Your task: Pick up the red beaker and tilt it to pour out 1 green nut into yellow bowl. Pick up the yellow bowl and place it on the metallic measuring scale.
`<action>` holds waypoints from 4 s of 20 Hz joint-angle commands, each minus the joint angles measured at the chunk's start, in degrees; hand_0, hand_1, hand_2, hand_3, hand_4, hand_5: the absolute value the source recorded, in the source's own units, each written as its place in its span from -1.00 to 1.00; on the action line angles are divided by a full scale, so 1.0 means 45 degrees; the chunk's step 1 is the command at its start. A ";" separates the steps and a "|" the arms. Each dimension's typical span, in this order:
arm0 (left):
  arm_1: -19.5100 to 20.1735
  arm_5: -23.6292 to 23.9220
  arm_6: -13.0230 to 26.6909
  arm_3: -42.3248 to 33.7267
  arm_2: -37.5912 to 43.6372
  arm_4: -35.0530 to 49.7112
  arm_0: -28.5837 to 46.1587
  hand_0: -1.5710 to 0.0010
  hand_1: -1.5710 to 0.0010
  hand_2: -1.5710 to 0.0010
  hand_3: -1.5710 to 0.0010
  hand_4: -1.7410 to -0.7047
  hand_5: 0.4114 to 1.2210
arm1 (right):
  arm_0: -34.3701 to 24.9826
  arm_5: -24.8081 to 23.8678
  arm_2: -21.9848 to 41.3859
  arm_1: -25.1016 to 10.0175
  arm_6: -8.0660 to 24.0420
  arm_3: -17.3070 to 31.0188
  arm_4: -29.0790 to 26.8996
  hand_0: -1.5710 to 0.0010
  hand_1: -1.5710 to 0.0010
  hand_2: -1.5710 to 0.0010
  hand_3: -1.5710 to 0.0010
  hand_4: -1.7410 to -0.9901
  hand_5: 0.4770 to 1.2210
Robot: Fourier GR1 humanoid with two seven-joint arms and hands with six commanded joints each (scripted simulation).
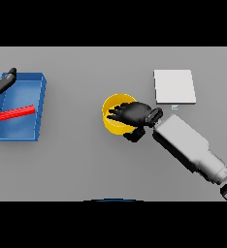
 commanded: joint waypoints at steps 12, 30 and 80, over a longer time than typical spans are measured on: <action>0.0195 0.0055 -0.0150 -0.0142 0.0068 -0.0024 0.0047 1.00 1.00 1.00 1.00 0.96 -0.30 | -0.0193 -0.0143 0.0153 -0.0334 -0.0963 0.0045 -0.0008 -0.78 -0.77 -0.56 -0.42 -0.83 0.87; 0.0319 -0.0108 0.0069 -0.0238 0.0046 0.0024 0.0063 1.00 1.00 1.00 1.00 0.98 -0.32 | 0.0258 0.0635 -0.1940 -0.1892 0.0447 -0.2860 -0.0960 -1.00 -1.00 -0.91 -0.48 -1.00 1.00; 0.0395 0.0017 0.0907 -0.0651 -0.0044 0.0067 -0.0014 1.00 1.00 1.00 1.00 0.97 -0.30 | -0.1147 -0.1710 -0.4277 -0.2407 -0.0196 0.5027 -0.0865 0.95 0.92 0.87 0.65 -0.12 -0.24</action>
